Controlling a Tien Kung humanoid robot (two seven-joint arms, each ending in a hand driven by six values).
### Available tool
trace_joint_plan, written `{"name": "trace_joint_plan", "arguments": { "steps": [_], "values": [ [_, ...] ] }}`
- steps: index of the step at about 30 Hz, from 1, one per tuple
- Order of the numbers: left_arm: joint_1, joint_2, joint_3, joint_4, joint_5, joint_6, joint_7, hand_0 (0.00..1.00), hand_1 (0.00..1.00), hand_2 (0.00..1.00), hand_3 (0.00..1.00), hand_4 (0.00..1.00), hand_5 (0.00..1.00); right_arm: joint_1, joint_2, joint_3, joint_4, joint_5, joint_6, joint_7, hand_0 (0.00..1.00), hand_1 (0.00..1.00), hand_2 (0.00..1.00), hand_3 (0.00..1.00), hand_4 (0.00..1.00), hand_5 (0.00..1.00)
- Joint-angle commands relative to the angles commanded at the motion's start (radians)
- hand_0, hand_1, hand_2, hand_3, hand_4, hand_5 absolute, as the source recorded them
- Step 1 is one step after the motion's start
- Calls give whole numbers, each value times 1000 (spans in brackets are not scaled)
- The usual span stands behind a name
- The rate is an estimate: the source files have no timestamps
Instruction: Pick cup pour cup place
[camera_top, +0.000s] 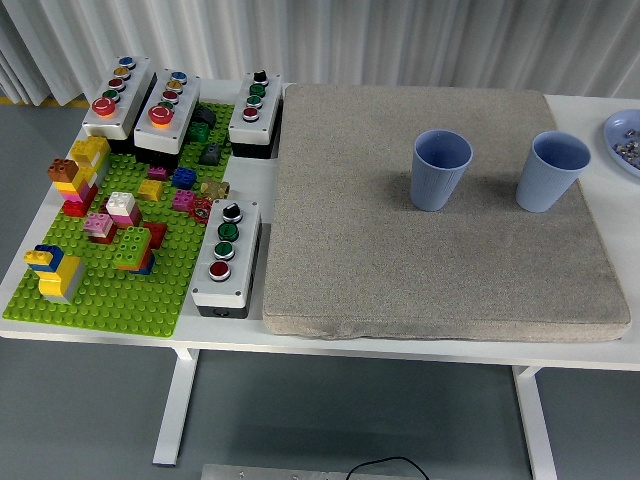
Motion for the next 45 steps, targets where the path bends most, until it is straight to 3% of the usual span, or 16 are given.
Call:
{"name": "trace_joint_plan", "arguments": {
  "steps": [5, 6, 9, 11, 12, 16, 22, 45],
  "values": [
    [2, 1, 1, 0, 2, -1, 0, 751, 799, 828, 666, 523, 908, -37, -25, 11, 6, -21, 75, 0, 891, 833, 907, 897, 772, 237],
    [3, 1, 1, 0, 2, -1, 0, 751, 799, 827, 666, 523, 908, -52, -27, 12, 10, -31, 103, -5, 894, 852, 931, 961, 819, 184],
    [4, 1, 2, 0, 7, -2, 1, 751, 799, 827, 666, 523, 908, -91, -28, 0, 20, -41, 169, -4, 894, 852, 931, 961, 819, 184],
    [3, 1, 0, 0, 11, -2, 1, 751, 799, 827, 666, 523, 908, -118, -20, -9, 20, -35, 193, -1, 894, 852, 931, 961, 819, 184],
    [3, 0, -1, 0, 13, -2, 2, 751, 798, 827, 666, 523, 908, -128, -15, -11, 19, -32, 200, -1, 898, 867, 987, 984, 823, 173],
    [0, -4, -2, 0, 16, -3, 1, 751, 798, 827, 666, 523, 908, -168, 13, -11, 15, -34, 218, 6, 898, 867, 987, 984, 823, 173],
    [-3, -10, 1, 0, 15, -4, 0, 751, 799, 826, 666, 524, 907, -202, 62, 10, 1, -44, 210, 12, 899, 872, 998, 984, 829, 158],
    [-7, -22, 14, 0, 17, -6, 3, 751, 798, 825, 666, 523, 908, -195, 138, -47, -51, -32, 149, 58, 892, 859, 957, 952, 839, 166]
  ]
}}
